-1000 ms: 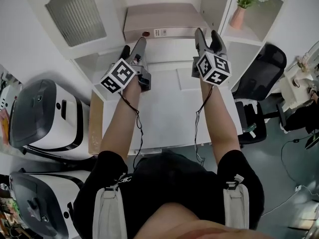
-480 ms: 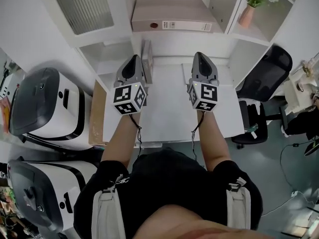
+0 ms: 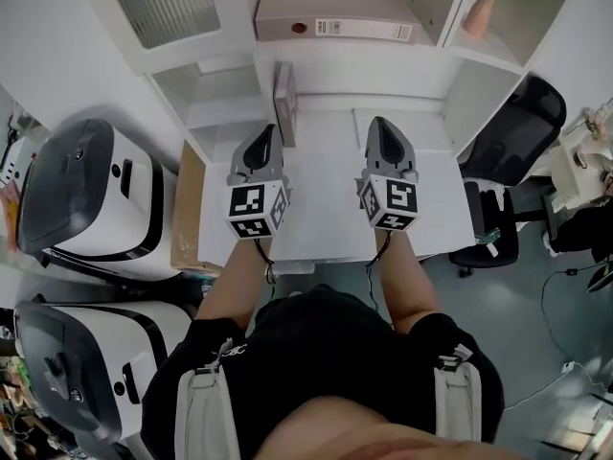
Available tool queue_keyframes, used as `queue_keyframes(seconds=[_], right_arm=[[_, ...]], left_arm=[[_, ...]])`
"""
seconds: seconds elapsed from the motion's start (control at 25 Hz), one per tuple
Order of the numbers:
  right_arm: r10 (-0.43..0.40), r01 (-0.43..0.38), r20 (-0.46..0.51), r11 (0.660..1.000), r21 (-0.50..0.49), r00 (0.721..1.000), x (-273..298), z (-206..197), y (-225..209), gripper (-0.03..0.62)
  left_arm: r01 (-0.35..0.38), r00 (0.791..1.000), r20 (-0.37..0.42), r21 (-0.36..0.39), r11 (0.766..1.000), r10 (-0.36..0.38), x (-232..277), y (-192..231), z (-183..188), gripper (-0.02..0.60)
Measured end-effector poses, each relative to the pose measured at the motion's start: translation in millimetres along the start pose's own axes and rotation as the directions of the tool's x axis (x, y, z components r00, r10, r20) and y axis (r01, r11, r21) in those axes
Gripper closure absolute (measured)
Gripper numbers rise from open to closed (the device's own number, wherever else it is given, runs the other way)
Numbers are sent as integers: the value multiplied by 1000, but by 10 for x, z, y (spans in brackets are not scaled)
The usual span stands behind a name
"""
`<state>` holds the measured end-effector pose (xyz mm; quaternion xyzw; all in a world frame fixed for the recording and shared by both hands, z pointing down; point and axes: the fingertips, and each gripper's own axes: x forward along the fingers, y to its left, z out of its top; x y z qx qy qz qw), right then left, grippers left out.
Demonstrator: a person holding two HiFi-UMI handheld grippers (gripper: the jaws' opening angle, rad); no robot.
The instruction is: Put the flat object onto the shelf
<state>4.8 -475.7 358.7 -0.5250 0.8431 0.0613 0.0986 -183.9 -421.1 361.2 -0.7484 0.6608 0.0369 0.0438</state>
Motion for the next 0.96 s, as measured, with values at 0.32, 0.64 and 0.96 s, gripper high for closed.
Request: queue_keyframes(seconds=[0.32, 0.64, 0.96], right_arm=[[24, -24, -6, 1000, 19, 1000, -198, 57, 192, 594], [-8, 8, -12, 1000, 22, 1000, -361, 89, 231, 594], [-23, 24, -29, 999, 26, 999, -457, 81, 262, 594]], left_arm=[[30, 1000, 5, -12, 999, -29, -219, -47, 71, 565], [64, 998, -3, -22, 998, -65, -356, -134, 66, 565], [43, 999, -14, 32, 999, -42, -468, -133, 58, 565]])
